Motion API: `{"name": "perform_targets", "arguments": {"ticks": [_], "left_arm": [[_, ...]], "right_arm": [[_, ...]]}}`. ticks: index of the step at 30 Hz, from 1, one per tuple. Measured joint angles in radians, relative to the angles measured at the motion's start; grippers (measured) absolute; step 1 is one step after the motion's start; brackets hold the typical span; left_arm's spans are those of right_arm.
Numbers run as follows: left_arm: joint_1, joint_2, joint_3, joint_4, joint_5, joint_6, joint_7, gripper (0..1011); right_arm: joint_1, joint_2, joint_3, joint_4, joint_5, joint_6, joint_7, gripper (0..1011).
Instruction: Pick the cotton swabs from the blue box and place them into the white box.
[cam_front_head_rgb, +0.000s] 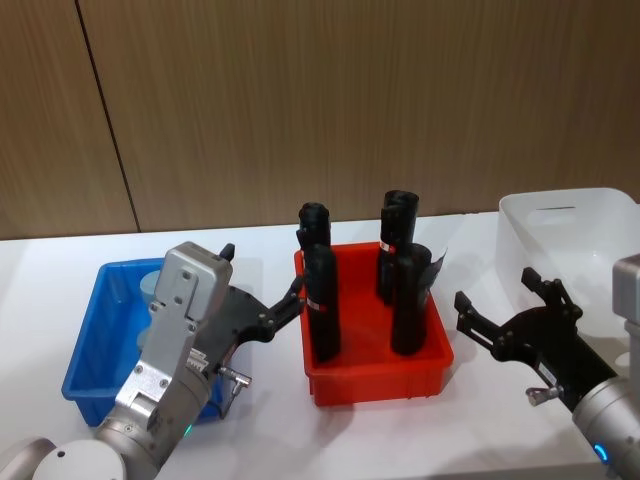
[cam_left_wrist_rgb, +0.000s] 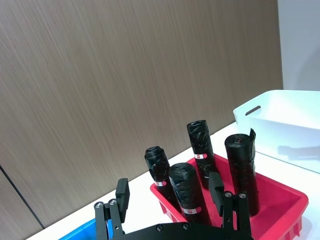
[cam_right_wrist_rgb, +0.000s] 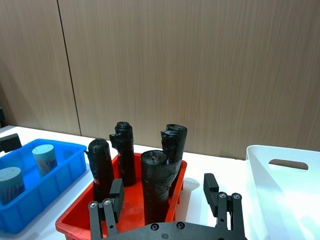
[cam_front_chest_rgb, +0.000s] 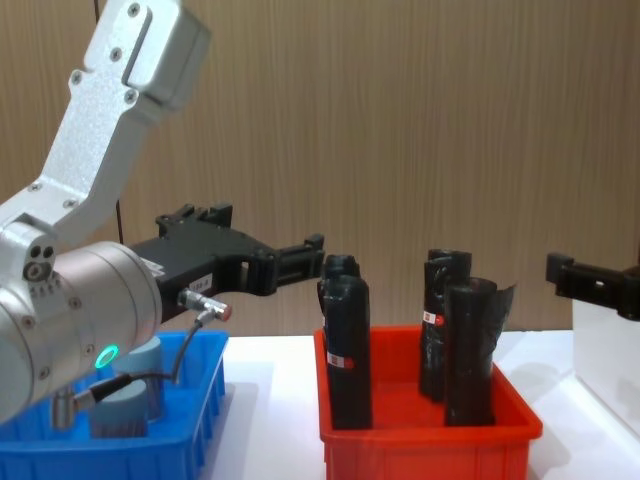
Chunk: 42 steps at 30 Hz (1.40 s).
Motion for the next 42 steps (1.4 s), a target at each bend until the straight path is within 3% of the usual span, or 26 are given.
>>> {"name": "perform_targets", "arguments": {"ticks": [42], "left_arm": [[-0.001,-0.002,-0.001,-0.001,0.001,0.007,0.001,1004]], "right_arm": [[0.000,0.000,0.000,0.000,0.000,0.000,0.000,1001]]}}
